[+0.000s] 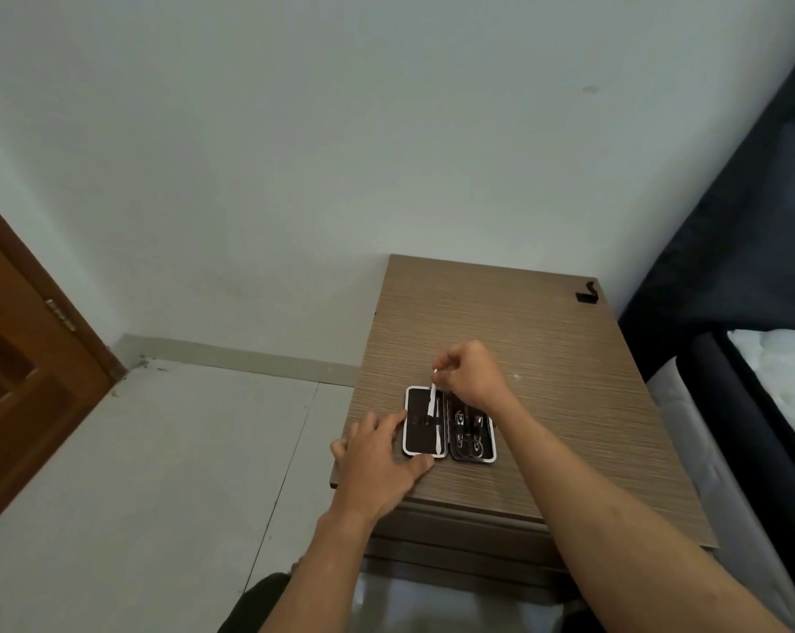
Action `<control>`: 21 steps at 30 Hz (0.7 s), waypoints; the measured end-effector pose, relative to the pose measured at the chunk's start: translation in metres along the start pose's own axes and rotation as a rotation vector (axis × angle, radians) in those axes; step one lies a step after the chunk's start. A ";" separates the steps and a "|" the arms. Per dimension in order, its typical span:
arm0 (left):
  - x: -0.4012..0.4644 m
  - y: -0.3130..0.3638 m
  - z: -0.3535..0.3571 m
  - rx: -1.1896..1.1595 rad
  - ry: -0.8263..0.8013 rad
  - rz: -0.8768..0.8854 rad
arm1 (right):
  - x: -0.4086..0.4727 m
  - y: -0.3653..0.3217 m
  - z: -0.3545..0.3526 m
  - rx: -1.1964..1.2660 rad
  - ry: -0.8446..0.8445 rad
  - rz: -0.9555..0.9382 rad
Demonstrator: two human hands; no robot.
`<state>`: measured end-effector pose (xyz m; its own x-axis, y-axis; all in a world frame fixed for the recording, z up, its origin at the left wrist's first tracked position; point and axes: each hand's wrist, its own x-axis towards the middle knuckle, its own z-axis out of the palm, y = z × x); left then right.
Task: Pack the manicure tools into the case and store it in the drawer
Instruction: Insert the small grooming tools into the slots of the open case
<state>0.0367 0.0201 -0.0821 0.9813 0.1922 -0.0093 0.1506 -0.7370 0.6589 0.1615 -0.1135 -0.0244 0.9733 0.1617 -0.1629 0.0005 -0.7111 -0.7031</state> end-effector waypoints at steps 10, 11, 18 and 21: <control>0.000 0.000 0.000 0.001 0.001 0.005 | -0.004 0.003 0.008 -0.218 -0.121 -0.042; 0.001 0.000 0.000 0.002 0.003 0.004 | -0.005 0.002 0.007 -0.221 -0.106 -0.064; 0.000 0.000 0.000 0.001 -0.002 0.000 | -0.030 0.004 0.007 -0.584 -0.170 -0.214; 0.000 0.001 -0.001 0.005 0.000 -0.001 | -0.040 0.008 0.009 -0.656 -0.171 -0.256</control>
<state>0.0363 0.0199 -0.0810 0.9812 0.1927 -0.0098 0.1520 -0.7403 0.6548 0.1200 -0.1195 -0.0300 0.8747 0.4450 -0.1921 0.4137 -0.8919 -0.1827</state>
